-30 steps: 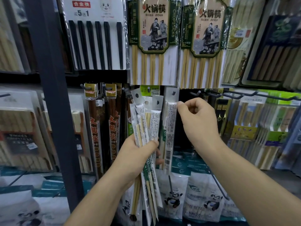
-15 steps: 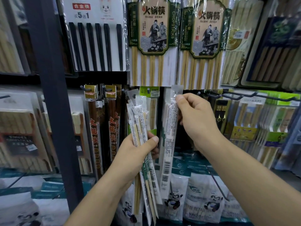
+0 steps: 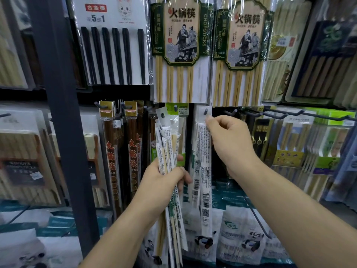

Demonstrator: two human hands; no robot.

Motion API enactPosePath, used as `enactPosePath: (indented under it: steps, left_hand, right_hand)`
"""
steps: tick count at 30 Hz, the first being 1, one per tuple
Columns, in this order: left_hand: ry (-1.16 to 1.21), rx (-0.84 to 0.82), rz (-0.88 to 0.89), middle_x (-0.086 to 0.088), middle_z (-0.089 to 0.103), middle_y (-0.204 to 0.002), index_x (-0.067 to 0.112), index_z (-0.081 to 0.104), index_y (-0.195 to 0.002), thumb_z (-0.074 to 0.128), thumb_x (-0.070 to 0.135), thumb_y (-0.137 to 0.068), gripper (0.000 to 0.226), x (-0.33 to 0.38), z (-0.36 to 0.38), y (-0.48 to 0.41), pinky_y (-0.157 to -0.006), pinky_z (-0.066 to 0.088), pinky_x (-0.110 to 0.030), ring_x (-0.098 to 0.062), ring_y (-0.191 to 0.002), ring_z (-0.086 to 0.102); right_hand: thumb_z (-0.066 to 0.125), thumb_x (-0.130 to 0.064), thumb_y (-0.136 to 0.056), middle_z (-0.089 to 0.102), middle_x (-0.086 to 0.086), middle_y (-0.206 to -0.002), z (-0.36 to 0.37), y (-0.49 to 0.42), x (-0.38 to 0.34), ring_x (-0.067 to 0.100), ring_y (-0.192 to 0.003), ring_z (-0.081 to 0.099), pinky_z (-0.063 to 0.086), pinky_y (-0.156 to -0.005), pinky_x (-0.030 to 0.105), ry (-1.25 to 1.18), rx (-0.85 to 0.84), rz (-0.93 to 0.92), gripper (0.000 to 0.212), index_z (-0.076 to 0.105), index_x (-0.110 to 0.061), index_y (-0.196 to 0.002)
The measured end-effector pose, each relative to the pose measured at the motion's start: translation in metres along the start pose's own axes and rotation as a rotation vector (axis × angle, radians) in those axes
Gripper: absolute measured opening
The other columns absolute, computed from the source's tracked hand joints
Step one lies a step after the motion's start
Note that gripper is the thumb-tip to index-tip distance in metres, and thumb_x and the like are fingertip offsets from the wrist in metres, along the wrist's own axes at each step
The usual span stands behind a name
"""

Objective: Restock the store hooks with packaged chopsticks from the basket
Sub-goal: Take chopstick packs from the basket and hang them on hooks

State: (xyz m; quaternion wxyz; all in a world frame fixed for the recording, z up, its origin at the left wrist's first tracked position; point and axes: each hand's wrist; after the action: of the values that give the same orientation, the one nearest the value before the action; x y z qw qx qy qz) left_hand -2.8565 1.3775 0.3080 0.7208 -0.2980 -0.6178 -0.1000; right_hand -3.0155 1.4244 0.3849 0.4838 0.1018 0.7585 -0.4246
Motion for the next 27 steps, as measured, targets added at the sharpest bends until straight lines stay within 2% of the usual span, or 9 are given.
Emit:
enactPosePath:
  steps: [4,8,13,16,19,21,22,24,27]
  left_hand:
    - [-0.007,0.014,0.044,-0.021,0.07,-0.081,0.017,0.059,-0.109,0.064,0.017,-0.081,0.028,0.001,0.0,0.0,-0.062,0.05,-0.031,-0.018,-0.061,0.059]
    - [0.049,0.038,0.054,-0.007,0.072,-0.08,0.011,0.062,-0.106,0.06,0.007,-0.095,0.012,-0.001,0.001,0.0,-0.055,0.053,-0.027,-0.016,-0.064,0.064]
    - [0.124,0.044,0.043,-0.009,0.075,-0.081,0.009,0.068,-0.109,0.06,0.005,-0.1,0.014,0.0,0.006,0.002,-0.059,0.057,-0.028,-0.018,-0.065,0.068]
    - [0.137,0.057,0.03,-0.011,0.078,-0.088,0.013,0.072,-0.112,0.062,0.01,-0.1,0.016,0.0,0.008,0.003,-0.064,0.06,-0.031,-0.023,-0.073,0.074]
    - [0.143,0.055,0.015,-0.01,0.08,-0.097,0.023,0.076,-0.105,0.067,0.018,-0.098,0.013,0.0,0.008,0.004,-0.076,0.062,-0.04,-0.028,-0.088,0.078]
    - [0.117,0.073,0.024,0.001,0.081,-0.099,0.034,0.08,-0.097,0.07,0.021,-0.096,0.015,-0.001,0.007,0.003,-0.081,0.061,-0.031,-0.017,-0.093,0.077]
    - [0.112,0.081,0.027,0.006,0.081,-0.097,0.039,0.08,-0.091,0.07,0.02,-0.096,0.022,0.0,0.006,0.003,-0.076,0.059,-0.022,-0.01,-0.09,0.076]
    - [0.127,0.09,0.016,0.004,0.081,-0.092,0.027,0.083,-0.089,0.066,0.013,-0.098,0.023,-0.001,0.004,0.002,-0.066,0.057,-0.015,-0.007,-0.082,0.076]
    - [0.167,0.084,-0.002,-0.009,0.08,-0.092,0.011,0.076,-0.103,0.061,0.009,-0.1,0.015,0.0,0.004,0.002,-0.069,0.061,-0.026,-0.017,-0.08,0.076]
  right_hand:
    - [0.065,-0.04,-0.096,0.06,-0.003,-0.064,-0.001,0.004,0.006,0.008,-0.058,0.056,0.049,-0.064,0.024,0.026,0.046,0.005,0.03,0.068,-0.015,-0.08]
    - [0.068,-0.038,-0.094,0.059,-0.008,-0.067,-0.003,0.016,0.008,-0.003,-0.059,0.052,0.044,-0.055,0.013,0.058,0.096,-0.056,0.021,0.064,-0.021,-0.081]
    - [0.067,-0.026,-0.096,0.069,-0.004,-0.076,0.006,0.033,0.001,0.001,-0.066,0.061,0.052,-0.062,0.016,-0.032,-0.133,-0.109,0.013,0.071,-0.025,-0.084]
    - [0.065,-0.023,-0.097,0.066,-0.001,-0.074,0.009,0.036,-0.001,0.005,-0.066,0.059,0.051,-0.063,0.018,-0.069,-0.152,-0.102,0.013,0.071,-0.024,-0.085]
    - [0.061,-0.025,-0.101,0.059,0.014,-0.07,0.007,0.032,-0.003,0.01,-0.06,0.053,0.047,-0.054,0.018,-0.111,-0.117,-0.074,0.024,0.069,-0.013,-0.082]
    - [0.059,-0.025,-0.102,0.055,0.01,-0.065,0.005,0.027,-0.005,0.01,-0.058,0.05,0.044,-0.051,0.018,-0.129,-0.081,-0.065,0.027,0.068,-0.01,-0.082]
    - [0.058,-0.026,-0.102,0.055,0.006,-0.065,0.004,0.023,-0.006,0.01,-0.058,0.05,0.043,-0.05,0.019,-0.137,-0.064,-0.061,0.027,0.067,-0.009,-0.082]
    - [0.058,-0.027,-0.102,0.054,0.005,-0.066,0.003,0.016,-0.008,0.012,-0.059,0.049,0.042,-0.051,0.02,-0.138,-0.035,-0.054,0.029,0.067,-0.009,-0.082]
    - [0.058,-0.029,-0.101,0.056,-0.001,-0.063,0.002,0.007,-0.009,0.01,-0.058,0.05,0.044,-0.054,0.021,-0.12,-0.009,-0.048,0.03,0.067,-0.014,-0.076]
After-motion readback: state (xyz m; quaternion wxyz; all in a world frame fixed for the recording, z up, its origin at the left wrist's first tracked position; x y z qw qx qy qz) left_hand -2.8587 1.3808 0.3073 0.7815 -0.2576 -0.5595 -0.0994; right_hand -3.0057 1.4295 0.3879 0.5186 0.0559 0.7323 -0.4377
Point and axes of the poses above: each hand's wrist, its own y-axis away from the middle knuckle, its own z-axis out of the palm, x = y × z
